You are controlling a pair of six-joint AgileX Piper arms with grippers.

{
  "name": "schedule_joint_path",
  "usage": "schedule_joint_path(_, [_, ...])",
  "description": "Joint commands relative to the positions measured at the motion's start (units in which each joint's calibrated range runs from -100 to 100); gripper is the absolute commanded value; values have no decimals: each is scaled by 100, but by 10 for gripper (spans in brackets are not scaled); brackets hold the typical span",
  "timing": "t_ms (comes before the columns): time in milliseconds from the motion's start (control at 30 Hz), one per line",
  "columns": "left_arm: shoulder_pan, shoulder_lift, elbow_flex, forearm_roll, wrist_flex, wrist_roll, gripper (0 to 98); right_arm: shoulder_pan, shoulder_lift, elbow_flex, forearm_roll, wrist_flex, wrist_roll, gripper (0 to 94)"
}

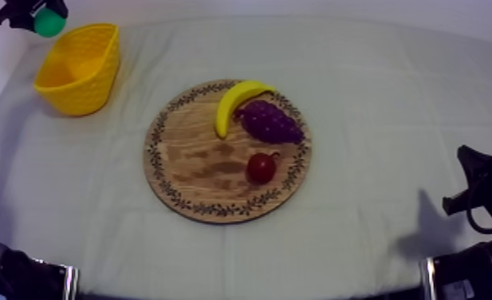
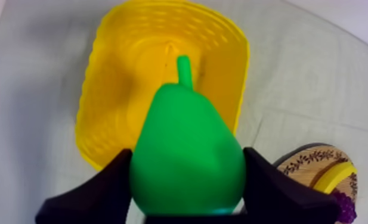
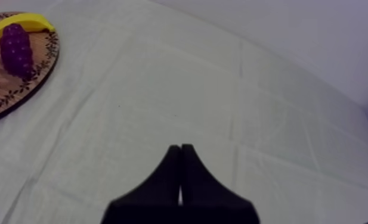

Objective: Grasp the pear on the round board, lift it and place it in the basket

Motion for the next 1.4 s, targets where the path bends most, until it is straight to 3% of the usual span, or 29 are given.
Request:
schedule_joint_path(0, [-6,113,-50,-2,-25,0,473,-2,-3,-2,-2,-4,-2,2])
schedule_joint_path(900, [-261,2378,-704,172,-618,-127,511,-9,-3,-2,-2,-4,-2,2])
schedule_joint_path(1233, [-248,2635,-879,270,-622,-142,873,-9,-3,-2,-2,-4,-2,2])
schedule_joint_path(1367, [-230,2649,-896,283,-620,-133,934,-9,-3,-2,-2,-4,-2,2])
